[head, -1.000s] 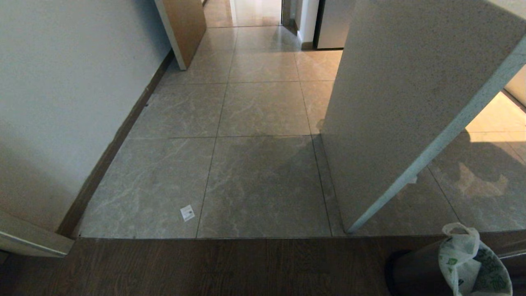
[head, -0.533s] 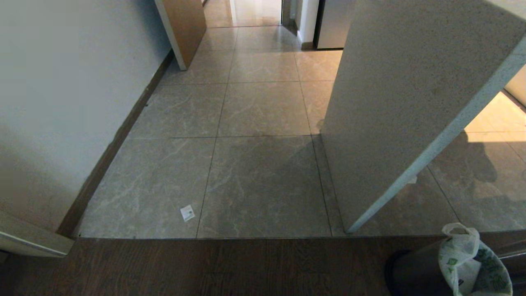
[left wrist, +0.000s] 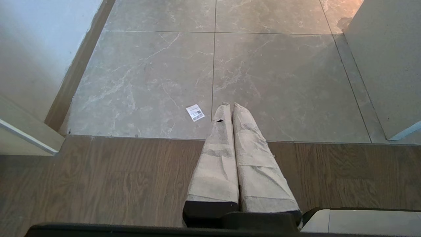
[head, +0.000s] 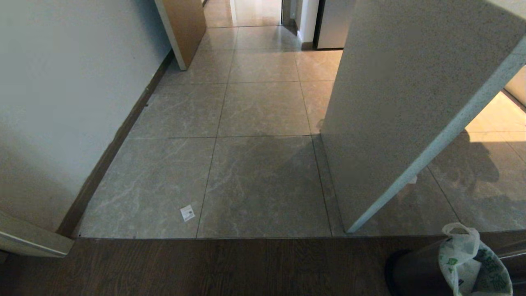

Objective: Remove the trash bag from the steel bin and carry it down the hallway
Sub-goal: Pick up the trash bag

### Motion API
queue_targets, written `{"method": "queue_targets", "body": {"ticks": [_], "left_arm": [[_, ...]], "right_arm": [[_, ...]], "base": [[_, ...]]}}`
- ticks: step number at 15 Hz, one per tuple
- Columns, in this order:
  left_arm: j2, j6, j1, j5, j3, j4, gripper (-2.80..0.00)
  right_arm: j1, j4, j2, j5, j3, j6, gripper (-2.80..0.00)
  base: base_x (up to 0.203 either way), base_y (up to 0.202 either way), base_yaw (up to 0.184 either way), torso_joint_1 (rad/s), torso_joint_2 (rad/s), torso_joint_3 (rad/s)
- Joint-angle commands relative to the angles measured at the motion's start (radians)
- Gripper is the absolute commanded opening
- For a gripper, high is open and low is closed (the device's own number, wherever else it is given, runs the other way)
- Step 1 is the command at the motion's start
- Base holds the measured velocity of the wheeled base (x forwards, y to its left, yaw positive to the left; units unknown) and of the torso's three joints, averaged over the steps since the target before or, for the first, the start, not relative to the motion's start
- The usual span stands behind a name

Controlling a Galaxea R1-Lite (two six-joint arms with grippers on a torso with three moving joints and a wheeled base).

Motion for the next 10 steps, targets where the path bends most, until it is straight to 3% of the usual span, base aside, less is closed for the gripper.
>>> {"method": "queue_targets", "body": {"ticks": [1, 10], "left_arm": [[0.0, -0.001, 0.001, 0.0, -0.001, 0.0, -2.8], [0.0, -0.001, 0.001, 0.0, 0.0, 0.0, -2.8]], "right_arm": [[0.016, -0.005, 0.052, -0.005, -0.01, -0.005, -2.8], [0.057, -0.087, 0.16, -0.056, -0.051, -0.003, -2.8]], "base": [[0.0, 0.0, 0.0, 0.0, 0.0, 0.0], [0.0, 0.0, 0.0, 0.0, 0.0, 0.0]]}}
